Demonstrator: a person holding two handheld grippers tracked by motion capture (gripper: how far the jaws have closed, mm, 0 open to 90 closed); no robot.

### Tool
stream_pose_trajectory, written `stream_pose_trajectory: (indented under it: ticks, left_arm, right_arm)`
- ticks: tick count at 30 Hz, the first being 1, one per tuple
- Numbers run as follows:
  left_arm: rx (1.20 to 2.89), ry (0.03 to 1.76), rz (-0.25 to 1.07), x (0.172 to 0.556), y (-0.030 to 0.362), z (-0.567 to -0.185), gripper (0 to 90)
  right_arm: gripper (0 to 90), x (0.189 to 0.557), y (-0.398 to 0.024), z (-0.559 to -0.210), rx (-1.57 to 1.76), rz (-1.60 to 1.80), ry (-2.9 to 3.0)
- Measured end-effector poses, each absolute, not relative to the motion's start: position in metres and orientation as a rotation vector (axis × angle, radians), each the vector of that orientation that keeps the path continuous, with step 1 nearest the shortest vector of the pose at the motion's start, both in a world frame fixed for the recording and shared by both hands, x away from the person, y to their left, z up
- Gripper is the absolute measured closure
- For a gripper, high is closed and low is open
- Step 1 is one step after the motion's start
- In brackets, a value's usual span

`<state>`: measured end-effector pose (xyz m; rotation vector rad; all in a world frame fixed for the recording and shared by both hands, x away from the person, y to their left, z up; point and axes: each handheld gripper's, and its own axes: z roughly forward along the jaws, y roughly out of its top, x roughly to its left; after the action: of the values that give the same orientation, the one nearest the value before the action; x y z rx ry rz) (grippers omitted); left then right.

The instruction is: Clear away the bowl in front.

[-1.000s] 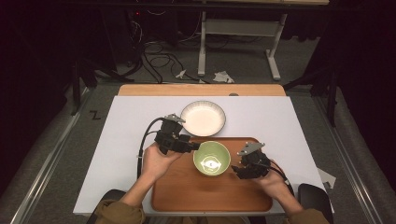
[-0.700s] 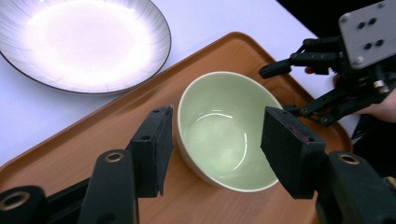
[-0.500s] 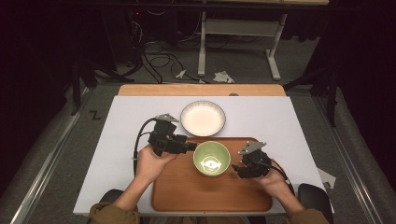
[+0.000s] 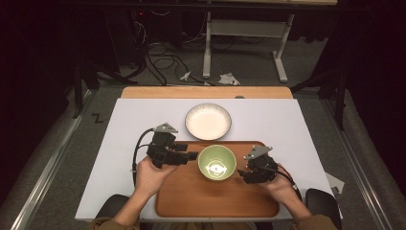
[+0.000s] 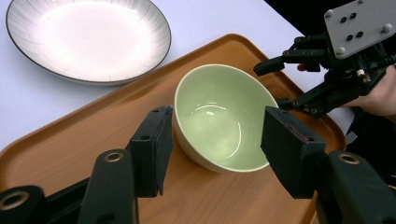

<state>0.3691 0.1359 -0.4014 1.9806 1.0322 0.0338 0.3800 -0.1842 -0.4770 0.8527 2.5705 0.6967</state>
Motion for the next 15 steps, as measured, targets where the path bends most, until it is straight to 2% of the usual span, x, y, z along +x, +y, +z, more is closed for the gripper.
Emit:
stream_pose_trajectory:
  ticks: [15]
  left_arm:
    - [1.988,1.085,0.017,0.369,0.137,-0.423,44.0]
  right_arm:
    - [38.0,0.380,-0.184,-0.477,0.859,0.696,2.571]
